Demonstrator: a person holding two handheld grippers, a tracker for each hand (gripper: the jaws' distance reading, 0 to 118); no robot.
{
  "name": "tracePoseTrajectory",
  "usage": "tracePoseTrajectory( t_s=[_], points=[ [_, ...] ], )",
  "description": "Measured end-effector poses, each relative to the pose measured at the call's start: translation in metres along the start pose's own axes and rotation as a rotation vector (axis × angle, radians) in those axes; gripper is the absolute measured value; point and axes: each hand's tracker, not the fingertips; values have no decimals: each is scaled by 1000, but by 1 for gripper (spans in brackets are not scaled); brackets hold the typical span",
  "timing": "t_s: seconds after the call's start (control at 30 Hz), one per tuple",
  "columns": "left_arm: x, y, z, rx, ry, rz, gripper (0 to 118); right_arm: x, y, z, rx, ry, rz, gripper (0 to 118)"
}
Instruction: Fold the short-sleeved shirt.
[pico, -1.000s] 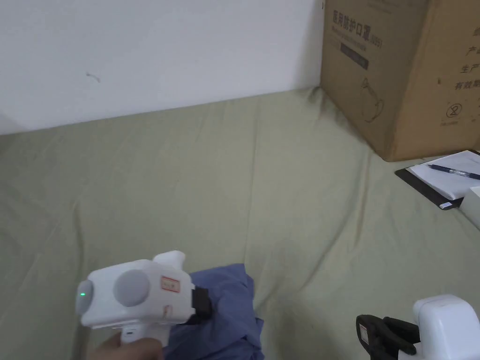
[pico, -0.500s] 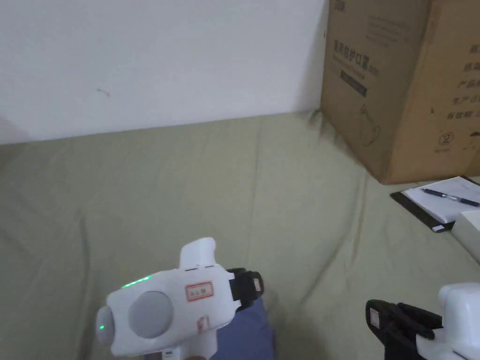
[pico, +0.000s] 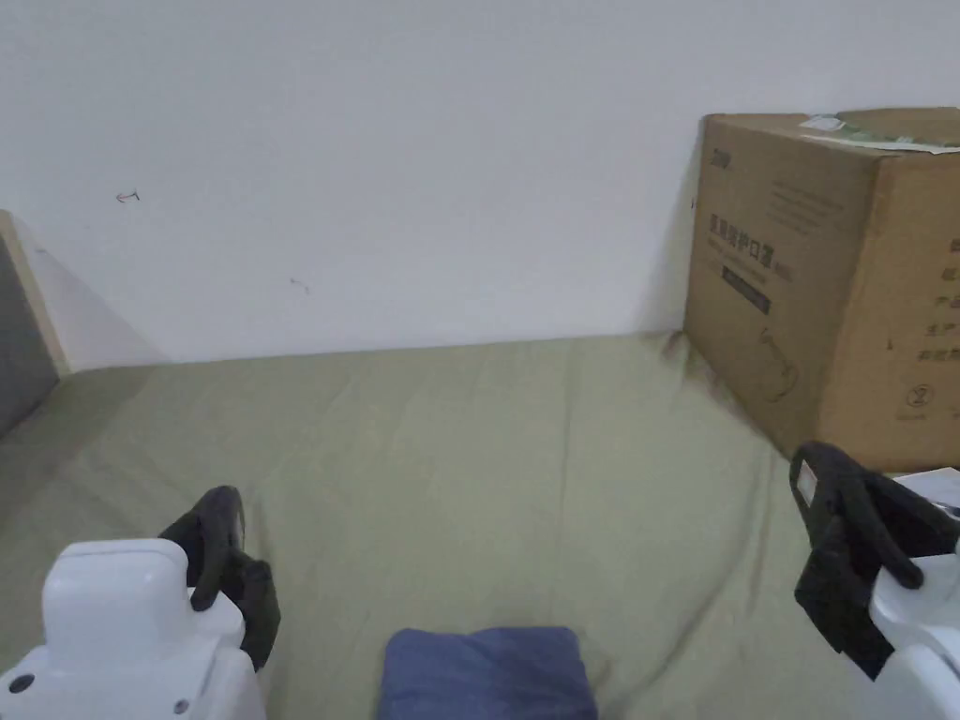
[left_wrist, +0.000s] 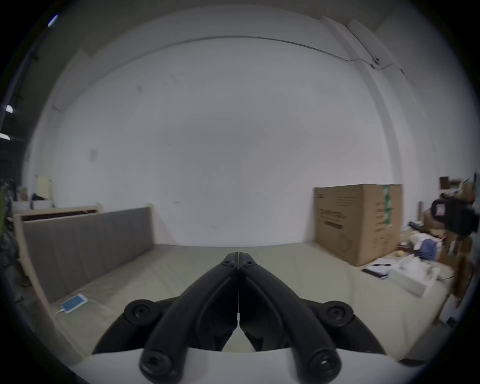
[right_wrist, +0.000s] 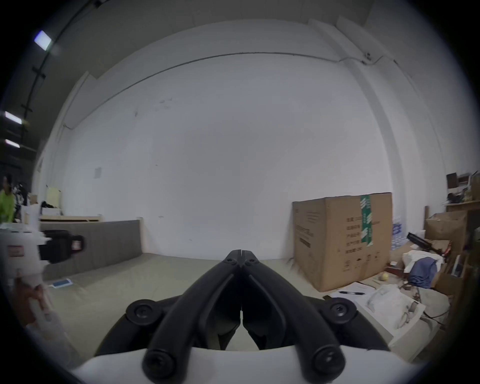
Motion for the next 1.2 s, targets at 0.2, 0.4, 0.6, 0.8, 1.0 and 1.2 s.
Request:
tracePoseTrajectory(
  t_s=[0.2,0.4,0.6,0.8,1.0,1.2],
  points=[
    [-3,-35,2,-90,-37,28,0,0,-37,5,-104,-90,33,0],
    [-3,-32,4,-102,-42,39,0,8,-35,11,-114,-110,19,0],
    [-14,-16,-2,-70,-38,145,0,11,-23,4,-141,-85,-45,0],
    [-47,-19,-49,-335,-146,299,0,1,-40,-112,-641,272,-148,0],
    [-72,-76,-79,-559,-165,451,0,-25,-192,-213,-1315,300,-192,0],
    [-82,-139,-130,-861,-347,530,0,-45,-252,-217,-1410,307,-77,0]
  ],
)
